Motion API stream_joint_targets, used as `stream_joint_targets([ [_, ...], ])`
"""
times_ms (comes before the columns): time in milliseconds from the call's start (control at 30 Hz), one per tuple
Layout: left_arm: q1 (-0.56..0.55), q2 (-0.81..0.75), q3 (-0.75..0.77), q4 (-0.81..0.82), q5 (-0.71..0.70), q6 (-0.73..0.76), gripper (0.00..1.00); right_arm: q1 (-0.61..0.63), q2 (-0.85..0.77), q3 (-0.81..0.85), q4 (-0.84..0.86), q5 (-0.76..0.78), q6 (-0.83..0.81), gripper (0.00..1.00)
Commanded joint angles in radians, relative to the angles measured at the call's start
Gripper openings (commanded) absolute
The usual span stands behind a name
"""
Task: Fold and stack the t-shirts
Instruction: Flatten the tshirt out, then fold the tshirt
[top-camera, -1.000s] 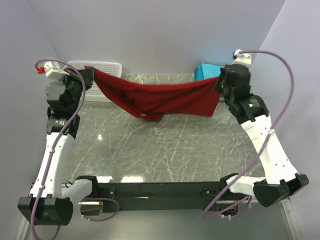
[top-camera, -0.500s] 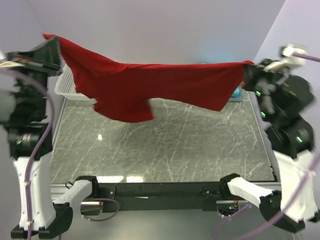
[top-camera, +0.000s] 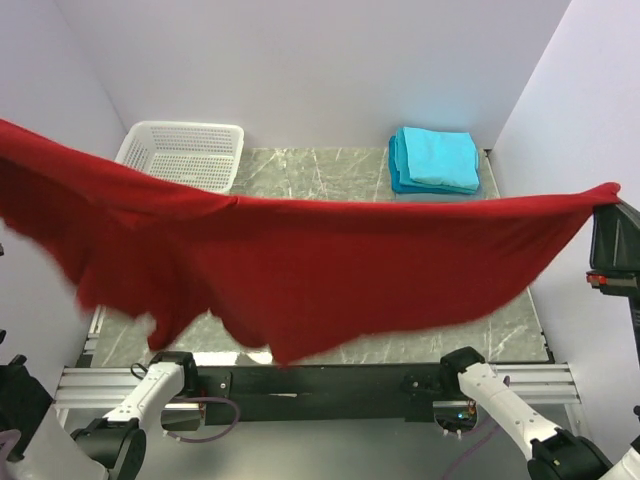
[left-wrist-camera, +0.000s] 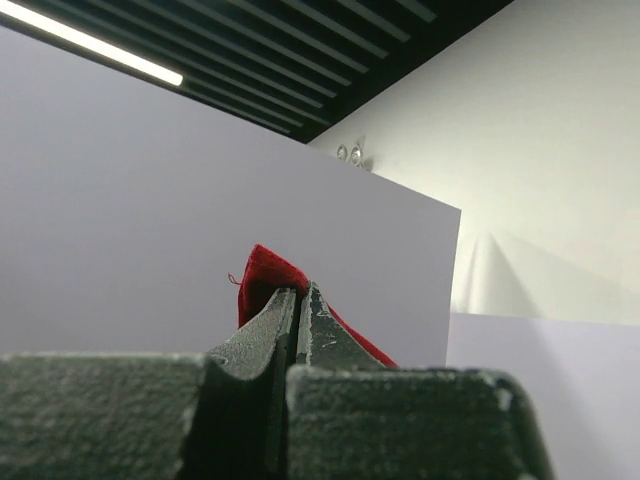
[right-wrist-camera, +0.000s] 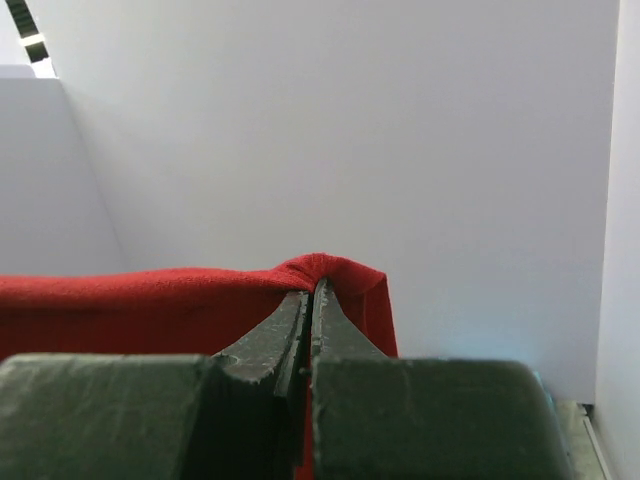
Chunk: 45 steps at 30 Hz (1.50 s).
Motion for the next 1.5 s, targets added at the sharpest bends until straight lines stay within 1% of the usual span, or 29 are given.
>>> stream_joint_targets([
  [0,-0.002,0.044,-0.012,0.025,0.004,0.014,0.01,-0.004,0.024,-0.047,0.022,0.016,-0.014,0.00],
  [100,0.000,0.047,-0.113,0.075,-0.036,0.025,0.01,-0.002,0.055,-0.082,0.030,0.064,-0.017,0.00],
  [133,0.000,0.051,-0.172,0.084,-0.045,0.028,0.01,-0.004,0.064,-0.099,0.038,0.083,-0.016,0.00],
  [200,-0.002,0.077,-0.236,0.114,-0.048,0.031,0.01,-0.002,0.084,-0.186,0.088,0.154,-0.004,0.00],
  [233,-0.002,0.087,-0.312,0.124,-0.053,0.031,0.01,-0.004,0.089,-0.224,0.111,0.180,0.004,0.00],
  [267,0.000,0.105,-0.360,0.187,-0.035,0.033,0.01,-0.004,0.095,-0.307,0.134,0.235,0.016,0.00],
  [300,0.000,0.111,-0.415,0.219,-0.021,0.039,0.01,-0.005,0.107,-0.350,0.184,0.261,0.021,0.00],
  [333,0.000,0.125,-0.529,0.264,0.000,0.039,0.01,-0.005,0.118,-0.391,0.208,0.286,0.030,0.00],
  [367,-0.002,0.134,-0.587,0.305,0.026,0.040,0.01,-0.007,0.132,-0.471,0.229,0.330,0.032,0.00],
  [400,0.000,0.148,-0.640,0.377,0.062,0.039,0.01,-0.010,0.171,-0.505,0.261,0.350,0.038,0.00],
  [433,0.000,0.180,-0.737,0.408,0.079,0.036,0.01,-0.016,0.197,-0.537,0.274,0.364,0.045,0.00],
  [467,0.000,0.203,-0.780,0.432,0.085,0.036,0.01,-0.030,0.222,-0.609,0.292,0.363,0.052,0.00],
  [533,0.000,0.260,-0.880,0.492,0.094,0.011,0.01,-0.086,0.315,-0.666,0.329,0.325,0.094,0.00],
  [567,0.000,0.330,-0.906,0.509,0.103,0.013,0.01,-0.105,0.348,-0.729,0.349,0.299,0.101,0.00],
  [600,-0.002,0.368,-0.931,0.528,0.120,-0.004,0.01,-0.123,0.415,-0.755,0.395,0.235,0.114,0.00],
  [633,0.000,0.458,-0.966,0.578,0.169,-0.001,0.01,-0.170,0.453,-0.778,0.413,0.193,0.137,0.00],
  [667,0.000,0.509,-0.975,0.603,0.200,0.003,0.01,-0.192,0.496,-0.807,0.430,0.150,0.142,0.00],
  [700,-0.002,0.562,-0.981,0.626,0.221,-0.007,0.01,-0.211,0.594,-0.811,0.456,0.118,0.148,0.00],
  [733,-0.002,0.675,-0.968,0.661,0.273,-0.007,0.01,-0.237,0.648,-0.806,0.456,0.070,0.151,0.00],
  [767,-0.002,0.733,-0.946,0.658,0.293,-0.010,0.01,-0.246,0.705,-0.754,0.443,0.058,0.151,0.00],
  [800,-0.002,0.790,-0.917,0.645,0.316,-0.027,0.01,-0.252,0.821,-0.720,0.402,0.053,0.145,0.00],
  [833,-0.002,0.894,-0.850,0.628,0.380,-0.032,0.01,-0.260,0.875,-0.685,0.380,0.064,0.141,0.00],
  [900,-0.003,0.979,-0.788,0.623,0.424,-0.068,0.01,-0.266,1.004,-0.581,0.316,0.087,0.150,0.00],
  [933,-0.005,1.037,-0.752,0.632,0.441,-0.079,0.01,-0.268,1.032,-0.555,0.300,0.093,0.153,0.00],
  [967,-0.008,1.059,-0.735,0.643,0.455,-0.084,0.01,-0.268,1.050,-0.530,0.295,0.097,0.148,0.00],
  [1100,-0.032,1.113,-0.667,0.562,0.409,-0.043,0.01,-0.274,1.075,-0.518,0.315,0.091,0.125,0.00],
  [1200,-0.037,1.116,-0.691,0.584,0.419,-0.061,0.01,-0.274,1.081,-0.508,0.302,0.093,0.119,0.00],
  [1267,-0.039,1.096,-0.710,0.588,0.416,-0.073,0.01,-0.274,1.080,-0.511,0.297,0.085,0.110,0.00],
  [1467,-0.060,0.983,-0.779,0.470,0.317,-0.072,0.01,-0.274,1.064,-0.521,0.269,0.055,0.073,0.00],
])
